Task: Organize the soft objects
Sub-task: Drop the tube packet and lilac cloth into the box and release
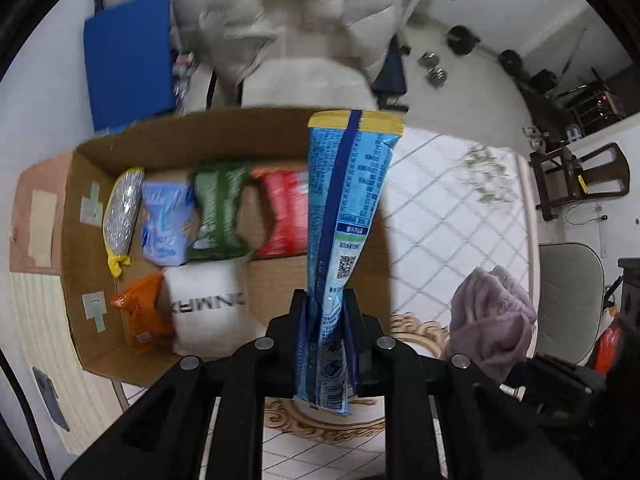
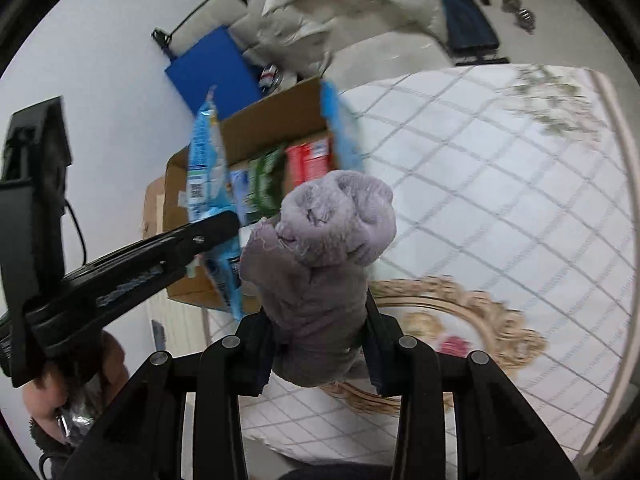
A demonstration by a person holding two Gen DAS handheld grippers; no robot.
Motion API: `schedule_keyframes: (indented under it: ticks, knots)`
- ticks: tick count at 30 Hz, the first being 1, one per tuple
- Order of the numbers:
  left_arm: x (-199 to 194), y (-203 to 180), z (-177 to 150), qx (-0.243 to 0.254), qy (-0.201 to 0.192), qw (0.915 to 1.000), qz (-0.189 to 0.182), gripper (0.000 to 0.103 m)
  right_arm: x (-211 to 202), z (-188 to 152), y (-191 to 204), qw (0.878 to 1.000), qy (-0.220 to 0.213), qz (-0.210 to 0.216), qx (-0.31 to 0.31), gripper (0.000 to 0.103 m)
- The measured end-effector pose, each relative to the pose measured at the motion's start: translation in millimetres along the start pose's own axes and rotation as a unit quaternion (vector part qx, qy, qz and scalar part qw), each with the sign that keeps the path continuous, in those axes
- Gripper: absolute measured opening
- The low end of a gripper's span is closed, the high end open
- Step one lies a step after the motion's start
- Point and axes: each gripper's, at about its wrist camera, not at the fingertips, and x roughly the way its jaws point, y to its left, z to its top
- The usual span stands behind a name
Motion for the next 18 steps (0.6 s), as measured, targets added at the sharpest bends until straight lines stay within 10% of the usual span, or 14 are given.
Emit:
schedule_keyframes:
  ticks: [11,18]
  knots:
    - [58,37,18,-0.041,0.121,0.9904,-0.053,0.017,80,36,29,0.997,0.063,-0.025,0.029,0.041]
    - [64,30,9,-0.039,0.143,0.9879,-0.046,0.033,90,40,30,0.995,0.075,-0.065,0.018,0.080]
